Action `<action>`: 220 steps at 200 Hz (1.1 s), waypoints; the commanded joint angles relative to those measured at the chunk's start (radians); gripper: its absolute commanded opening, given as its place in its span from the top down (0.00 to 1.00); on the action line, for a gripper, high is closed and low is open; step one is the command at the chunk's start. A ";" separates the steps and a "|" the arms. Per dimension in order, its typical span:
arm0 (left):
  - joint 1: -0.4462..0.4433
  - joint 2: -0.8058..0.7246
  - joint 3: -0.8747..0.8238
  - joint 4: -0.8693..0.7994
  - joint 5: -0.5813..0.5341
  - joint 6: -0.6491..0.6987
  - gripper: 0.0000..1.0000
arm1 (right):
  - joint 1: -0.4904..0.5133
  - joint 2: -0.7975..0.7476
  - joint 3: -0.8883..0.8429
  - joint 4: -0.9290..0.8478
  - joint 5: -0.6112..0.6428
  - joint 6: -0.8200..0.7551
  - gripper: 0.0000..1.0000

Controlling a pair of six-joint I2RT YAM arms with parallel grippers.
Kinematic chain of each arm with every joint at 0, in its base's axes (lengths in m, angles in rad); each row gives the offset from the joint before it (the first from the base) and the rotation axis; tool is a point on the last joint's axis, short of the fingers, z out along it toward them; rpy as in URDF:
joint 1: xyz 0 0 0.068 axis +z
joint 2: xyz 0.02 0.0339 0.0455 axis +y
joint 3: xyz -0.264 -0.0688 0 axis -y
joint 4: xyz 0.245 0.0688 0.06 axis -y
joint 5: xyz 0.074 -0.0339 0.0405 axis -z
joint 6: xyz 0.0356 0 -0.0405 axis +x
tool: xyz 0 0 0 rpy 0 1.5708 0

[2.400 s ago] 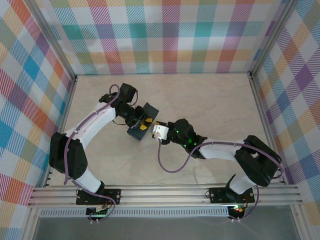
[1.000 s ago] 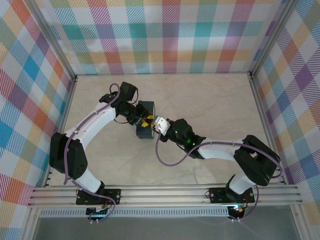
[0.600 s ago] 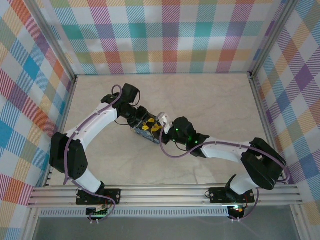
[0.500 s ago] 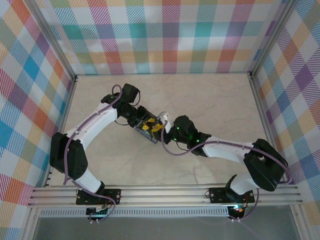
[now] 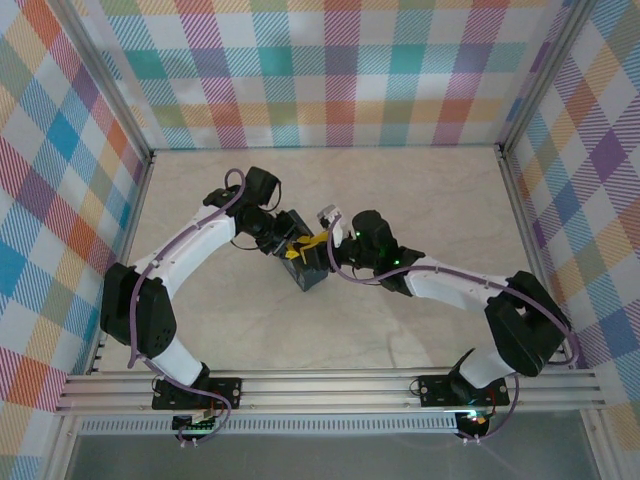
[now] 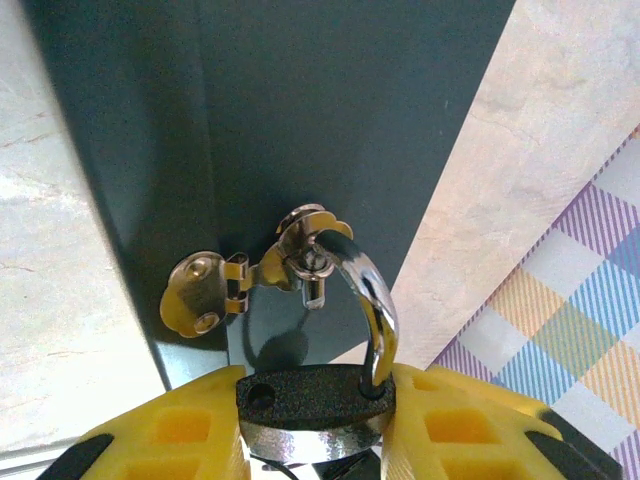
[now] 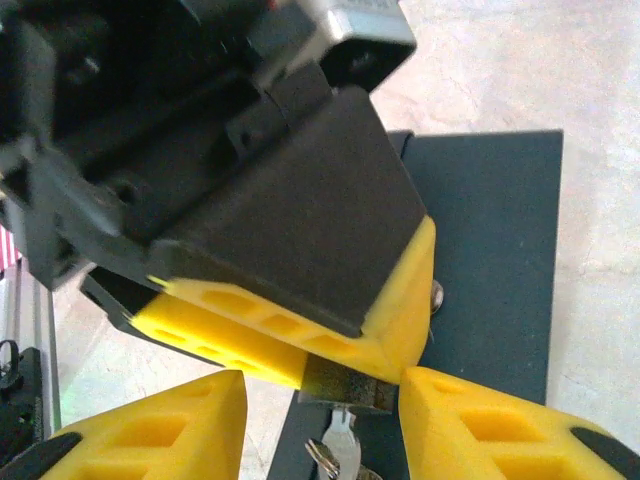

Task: Unlock the padlock with the key

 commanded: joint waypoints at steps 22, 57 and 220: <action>0.000 -0.015 -0.011 0.105 0.067 -0.046 0.90 | 0.004 0.051 0.024 0.033 -0.050 0.044 0.56; -0.001 -0.023 -0.016 0.106 0.075 -0.047 0.90 | 0.004 0.078 0.027 0.091 -0.055 0.097 0.58; 0.064 -0.037 0.040 -0.040 -0.090 0.108 0.35 | -0.042 0.049 0.143 -0.242 0.046 -0.123 0.93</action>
